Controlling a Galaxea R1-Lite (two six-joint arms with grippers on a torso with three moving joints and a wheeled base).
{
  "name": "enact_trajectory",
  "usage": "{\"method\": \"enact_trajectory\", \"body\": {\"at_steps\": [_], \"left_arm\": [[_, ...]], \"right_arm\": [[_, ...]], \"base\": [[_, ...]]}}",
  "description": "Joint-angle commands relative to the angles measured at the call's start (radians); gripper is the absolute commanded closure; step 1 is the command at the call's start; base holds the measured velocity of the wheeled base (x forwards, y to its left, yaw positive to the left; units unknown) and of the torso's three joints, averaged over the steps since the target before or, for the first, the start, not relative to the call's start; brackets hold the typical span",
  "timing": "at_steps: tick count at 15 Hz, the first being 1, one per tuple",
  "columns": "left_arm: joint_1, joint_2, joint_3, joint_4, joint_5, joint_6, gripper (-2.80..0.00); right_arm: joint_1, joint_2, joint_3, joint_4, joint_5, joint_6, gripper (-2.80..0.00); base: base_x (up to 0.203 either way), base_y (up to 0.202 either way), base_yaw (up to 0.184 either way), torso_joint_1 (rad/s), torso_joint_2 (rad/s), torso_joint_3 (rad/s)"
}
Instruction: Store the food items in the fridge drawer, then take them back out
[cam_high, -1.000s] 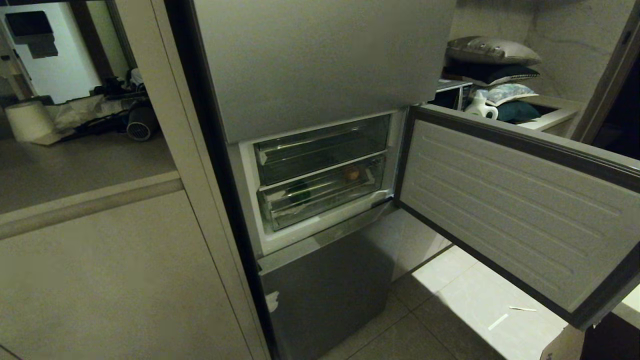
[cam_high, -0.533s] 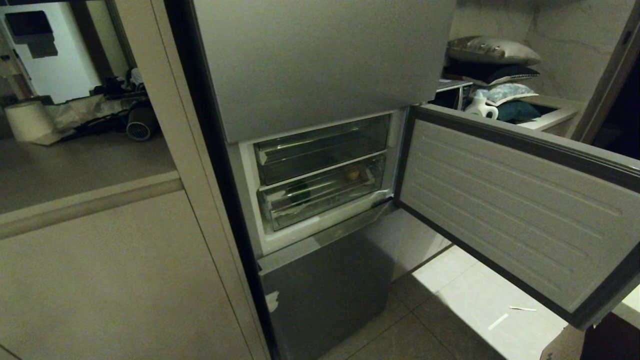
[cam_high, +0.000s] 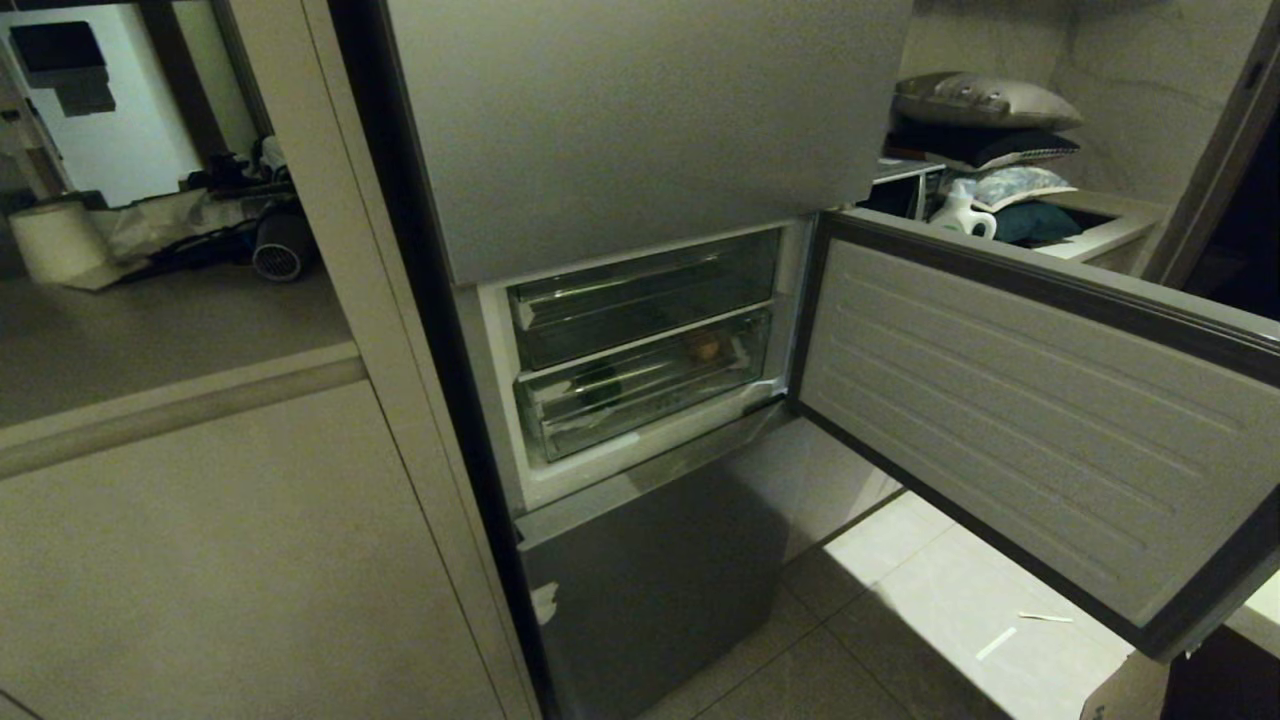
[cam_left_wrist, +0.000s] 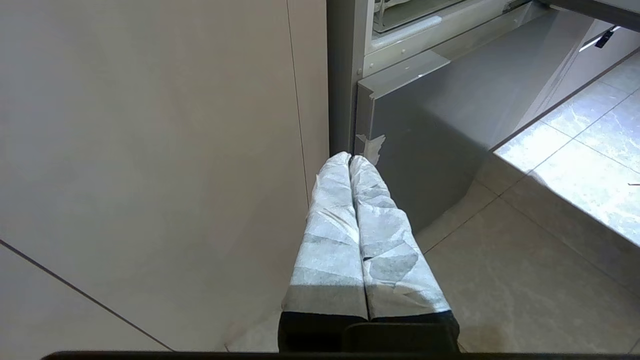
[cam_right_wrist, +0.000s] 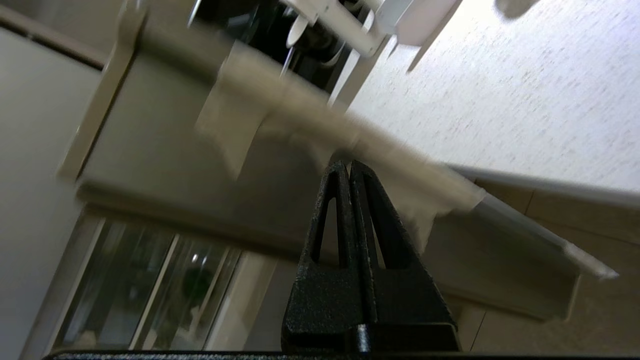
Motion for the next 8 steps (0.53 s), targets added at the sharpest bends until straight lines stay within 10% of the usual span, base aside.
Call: {"method": "enact_trajectory", "body": {"at_steps": [1,8], "left_arm": [[0.000,0.001,0.000,0.001,0.000,0.000,0.00],[0.001,0.001,0.000,0.001,0.000,0.000,0.00]], "right_arm": [[-0.001,-0.044,0.024,-0.007,0.005,0.002,0.00],[-0.135,-0.120,0.002,-0.009,-0.006,0.008,0.00]], "base": [[0.000,0.000,0.000,0.000,0.00,0.000],[0.000,0.000,0.000,0.000,0.00,0.000]]}}
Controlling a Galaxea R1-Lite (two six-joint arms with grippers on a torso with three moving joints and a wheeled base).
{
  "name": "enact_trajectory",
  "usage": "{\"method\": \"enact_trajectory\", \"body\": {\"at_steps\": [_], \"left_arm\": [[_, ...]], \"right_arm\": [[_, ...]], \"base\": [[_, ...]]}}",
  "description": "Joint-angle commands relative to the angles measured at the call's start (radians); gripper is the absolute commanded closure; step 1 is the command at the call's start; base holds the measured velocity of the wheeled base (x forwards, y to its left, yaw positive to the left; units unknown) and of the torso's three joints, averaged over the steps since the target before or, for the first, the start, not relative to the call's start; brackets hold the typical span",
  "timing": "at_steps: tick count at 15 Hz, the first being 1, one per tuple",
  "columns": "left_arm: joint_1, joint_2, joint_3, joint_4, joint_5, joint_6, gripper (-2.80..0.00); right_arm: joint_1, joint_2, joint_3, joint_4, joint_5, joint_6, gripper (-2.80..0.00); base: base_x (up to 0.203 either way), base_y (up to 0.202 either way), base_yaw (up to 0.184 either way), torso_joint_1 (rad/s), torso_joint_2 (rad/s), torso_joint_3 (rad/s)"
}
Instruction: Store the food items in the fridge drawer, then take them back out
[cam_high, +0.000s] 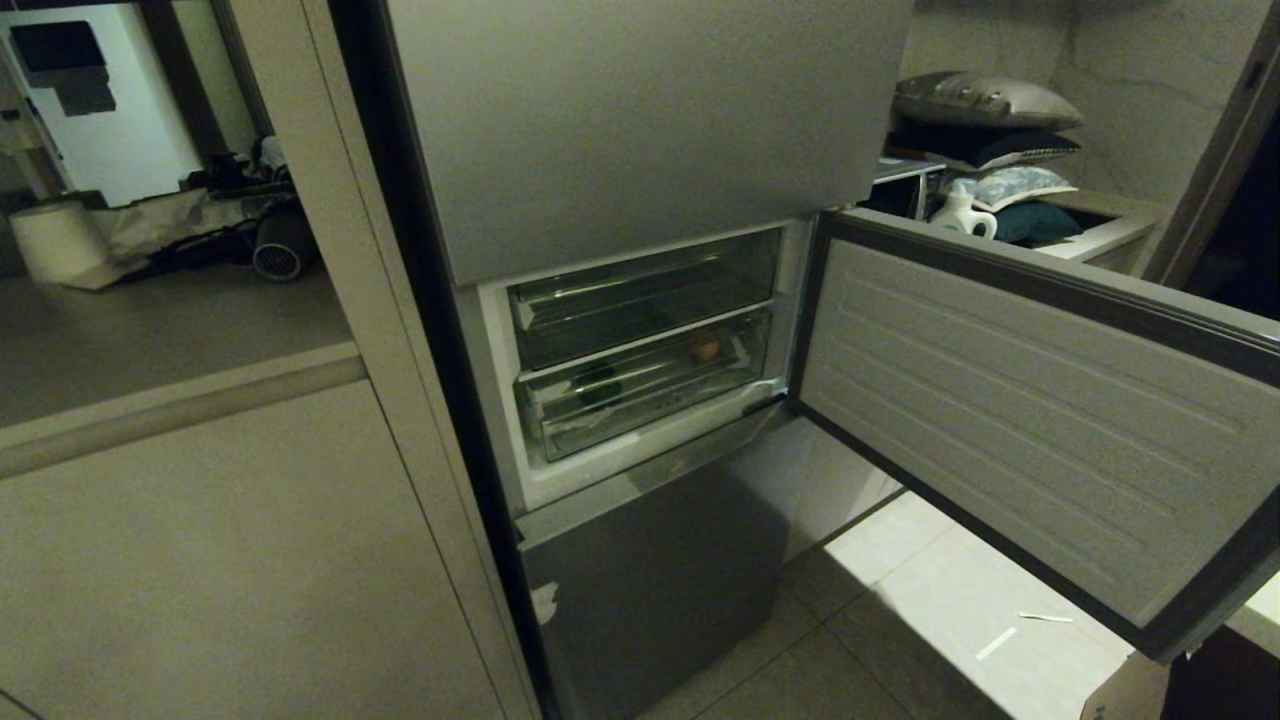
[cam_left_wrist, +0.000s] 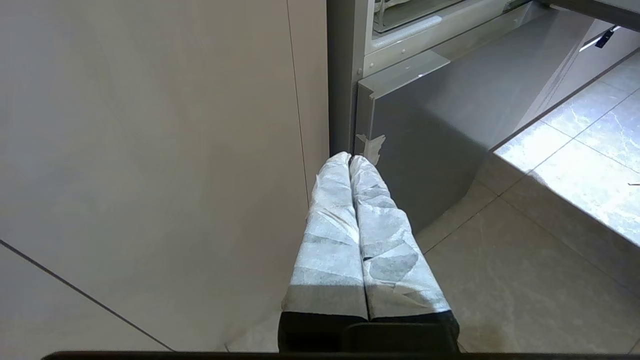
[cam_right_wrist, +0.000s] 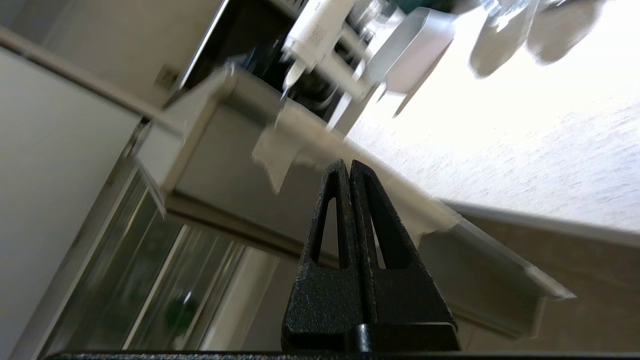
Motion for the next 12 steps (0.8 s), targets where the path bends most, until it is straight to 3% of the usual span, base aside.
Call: {"method": "enact_trajectory", "body": {"at_steps": [1,6,12], "left_arm": [[0.000,0.001,0.000,0.001,0.000,0.000,0.00],[0.000,0.001,0.000,0.001,0.000,0.000,0.00],[0.000,0.001,0.000,0.001,0.000,0.000,0.00]], "right_arm": [[-0.052,-0.023,-0.006,-0.007,0.005,0.004,0.00],[-0.054,0.152,-0.131,-0.006,0.009,0.004,0.00],[0.028,0.280,-0.227,-0.005,0.061,0.008,0.00]], "base": [[0.000,0.000,0.000,0.000,0.00,0.000],[0.000,0.000,0.000,0.000,0.00,0.000],[0.000,0.000,0.000,0.000,0.00,0.000]]}}
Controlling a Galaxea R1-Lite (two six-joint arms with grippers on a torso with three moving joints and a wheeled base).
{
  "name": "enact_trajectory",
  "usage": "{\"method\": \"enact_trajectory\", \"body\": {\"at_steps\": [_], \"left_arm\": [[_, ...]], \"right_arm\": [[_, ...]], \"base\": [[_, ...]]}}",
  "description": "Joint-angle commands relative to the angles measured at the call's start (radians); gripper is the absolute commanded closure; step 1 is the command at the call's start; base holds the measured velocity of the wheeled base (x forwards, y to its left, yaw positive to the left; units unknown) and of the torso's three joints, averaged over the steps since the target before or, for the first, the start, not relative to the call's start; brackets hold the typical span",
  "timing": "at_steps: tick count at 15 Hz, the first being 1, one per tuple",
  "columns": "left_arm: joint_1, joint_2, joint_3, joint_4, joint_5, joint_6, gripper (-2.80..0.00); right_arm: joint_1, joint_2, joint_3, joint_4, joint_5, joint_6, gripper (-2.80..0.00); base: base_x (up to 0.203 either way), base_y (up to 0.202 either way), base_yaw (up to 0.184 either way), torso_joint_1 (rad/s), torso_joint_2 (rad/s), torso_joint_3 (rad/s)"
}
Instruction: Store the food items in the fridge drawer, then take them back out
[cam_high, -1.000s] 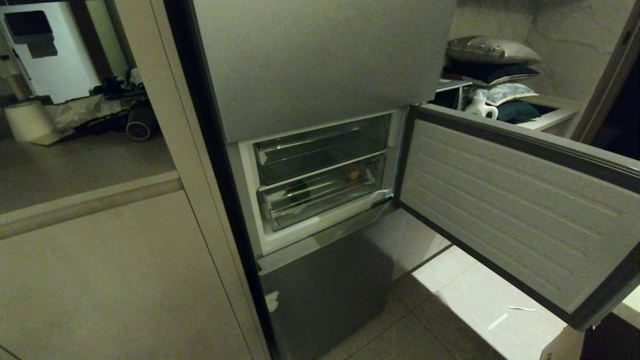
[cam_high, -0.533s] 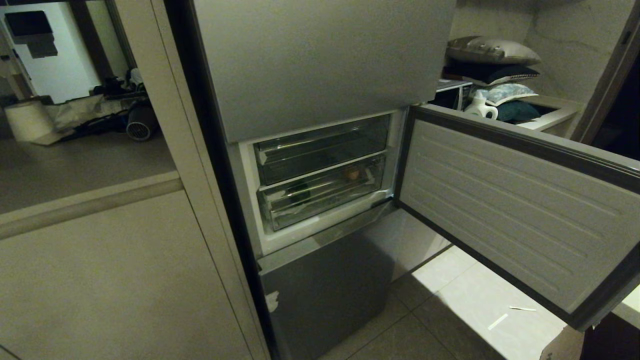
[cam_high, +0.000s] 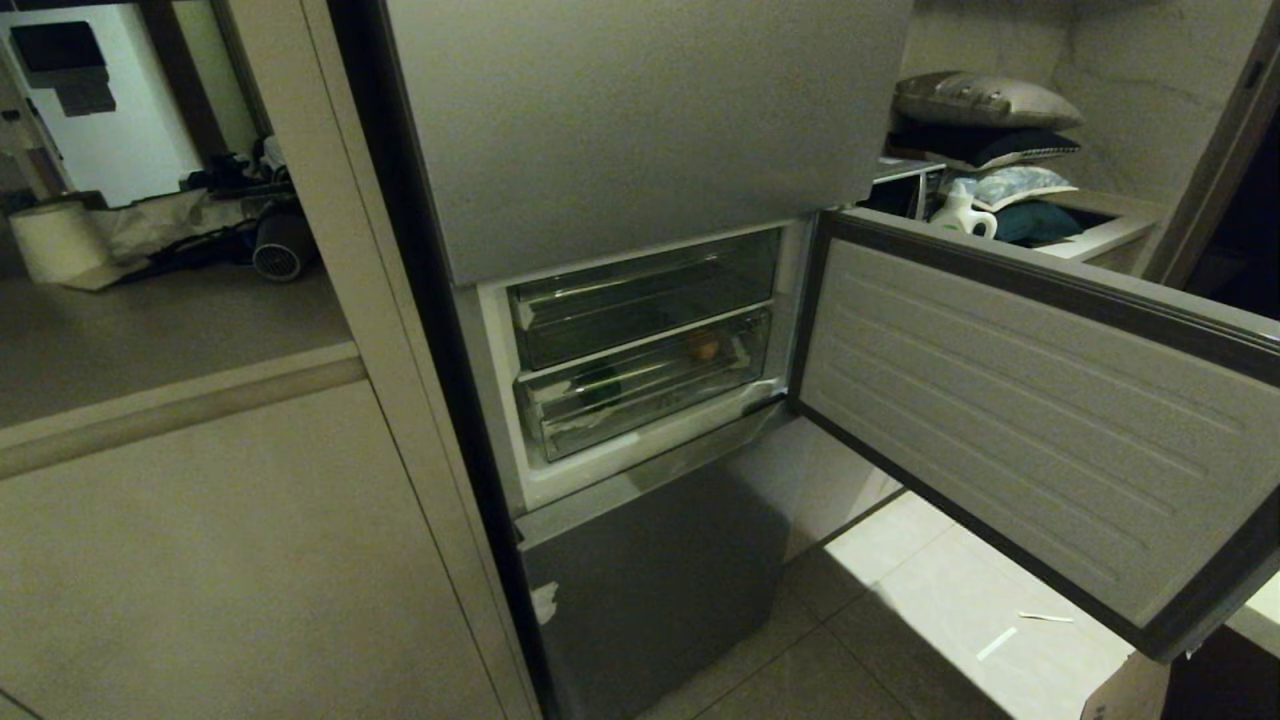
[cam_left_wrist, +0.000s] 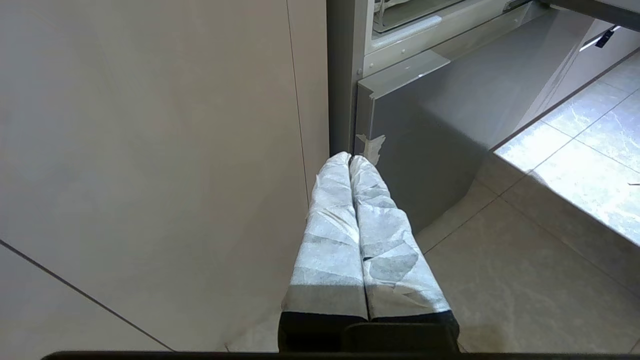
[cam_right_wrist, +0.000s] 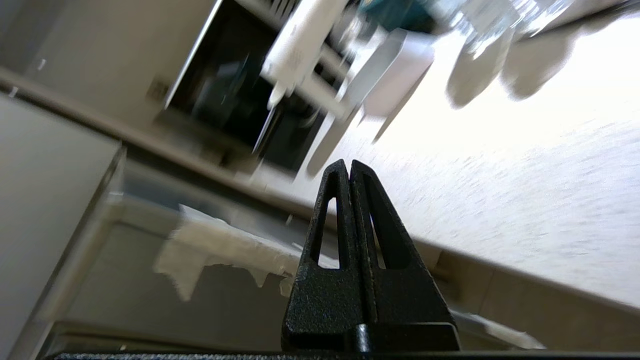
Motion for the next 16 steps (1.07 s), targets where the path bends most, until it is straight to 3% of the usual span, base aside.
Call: {"method": "enact_trajectory", "body": {"at_steps": [1,8,16], "left_arm": [[0.000,0.001,0.000,0.001,0.000,0.000,0.00],[0.000,0.001,0.000,0.001,0.000,0.000,0.00],[0.000,0.001,0.000,0.001,0.000,0.000,0.00]], "right_arm": [[0.024,0.035,-0.008,-0.005,0.030,0.006,0.00],[0.108,0.027,-0.004,-0.007,0.036,0.004,0.00],[0.114,-0.074,0.120,-0.007,0.084,-0.005,0.00]], "base": [[0.000,0.000,0.000,0.000,0.00,0.000],[0.000,0.000,0.000,0.000,0.00,0.000],[0.000,0.000,0.000,0.000,0.00,0.000]]}}
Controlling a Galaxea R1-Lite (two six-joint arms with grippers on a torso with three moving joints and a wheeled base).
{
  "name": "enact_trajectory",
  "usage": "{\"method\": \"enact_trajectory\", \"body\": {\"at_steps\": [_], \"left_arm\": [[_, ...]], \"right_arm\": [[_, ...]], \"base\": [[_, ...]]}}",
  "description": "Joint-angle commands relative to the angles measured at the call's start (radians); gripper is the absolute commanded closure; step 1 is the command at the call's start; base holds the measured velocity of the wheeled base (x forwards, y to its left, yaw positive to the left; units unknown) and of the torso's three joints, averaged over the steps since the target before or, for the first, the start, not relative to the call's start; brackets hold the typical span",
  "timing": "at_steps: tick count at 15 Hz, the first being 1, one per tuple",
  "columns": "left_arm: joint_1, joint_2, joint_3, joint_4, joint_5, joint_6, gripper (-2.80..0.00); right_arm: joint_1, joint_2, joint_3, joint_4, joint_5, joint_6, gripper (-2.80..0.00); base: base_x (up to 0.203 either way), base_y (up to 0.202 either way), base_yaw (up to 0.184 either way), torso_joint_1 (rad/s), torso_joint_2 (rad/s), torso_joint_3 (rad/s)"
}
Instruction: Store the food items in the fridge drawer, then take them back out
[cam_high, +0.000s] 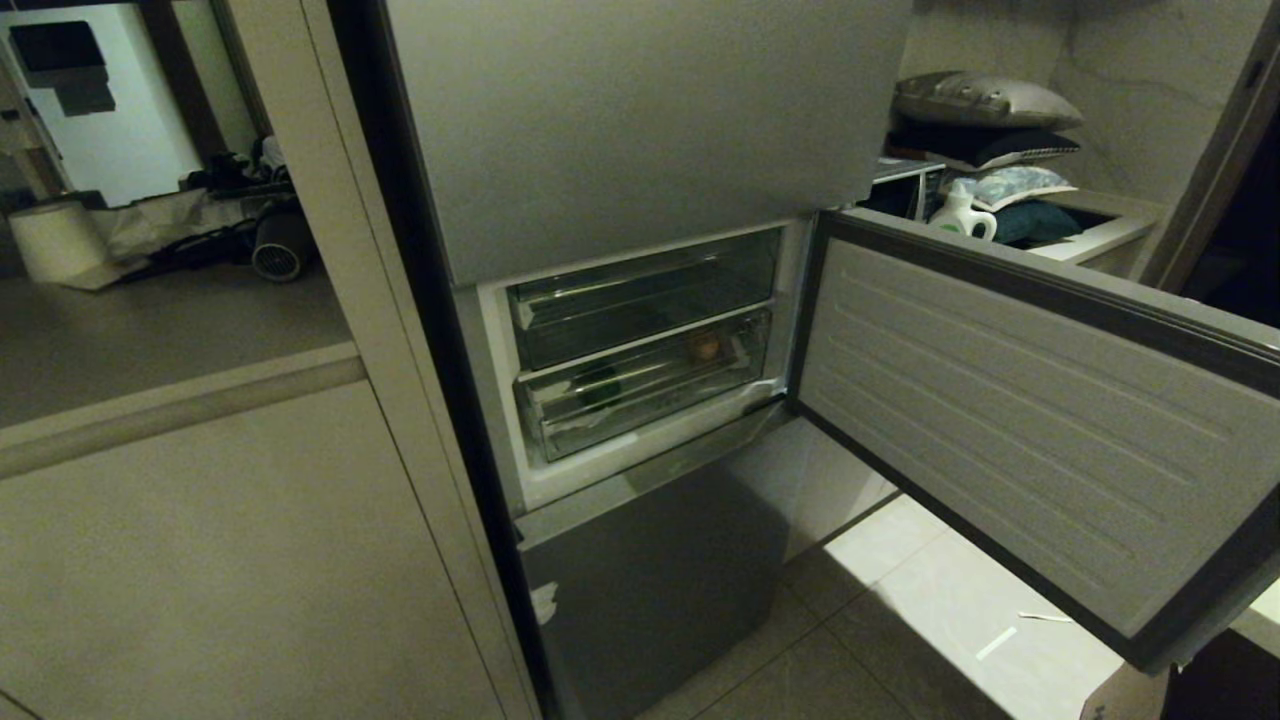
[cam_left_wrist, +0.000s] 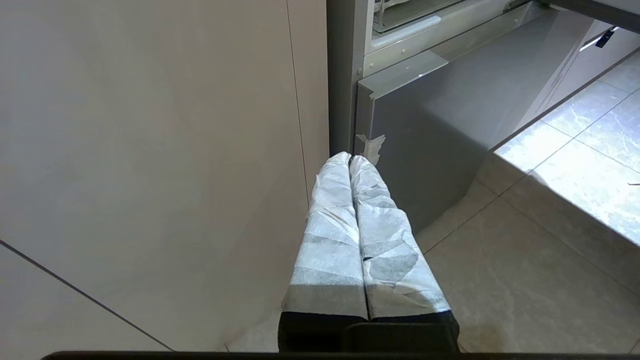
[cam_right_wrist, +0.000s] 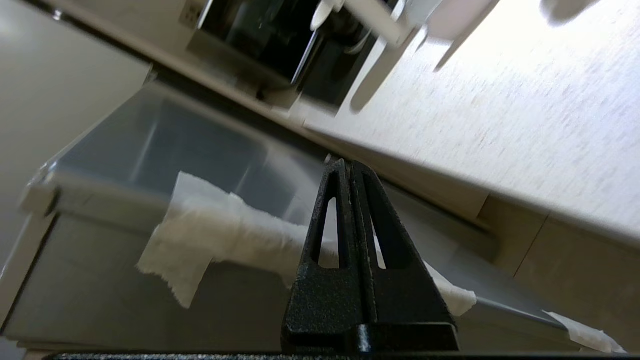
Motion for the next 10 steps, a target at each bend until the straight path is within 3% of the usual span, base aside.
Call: {"method": "enact_trajectory", "body": {"at_steps": [1,5,10], "left_arm": [[0.000,0.001,0.000,0.001,0.000,0.000,0.00],[0.000,0.001,0.000,0.001,0.000,-0.001,0.00],[0.000,0.001,0.000,0.001,0.000,0.000,0.00]], "right_arm": [[0.000,-0.067,0.072,-0.006,0.012,0.004,0.00],[0.007,-0.182,0.191,-0.006,0.046,-0.006,0.00],[0.116,-0.295,0.330,-0.006,0.048,-0.034,0.00]], "base": [[0.000,0.000,0.000,0.000,0.00,0.000],[0.000,0.000,0.000,0.000,0.00,0.000],[0.000,0.000,0.000,0.000,0.00,0.000]]}}
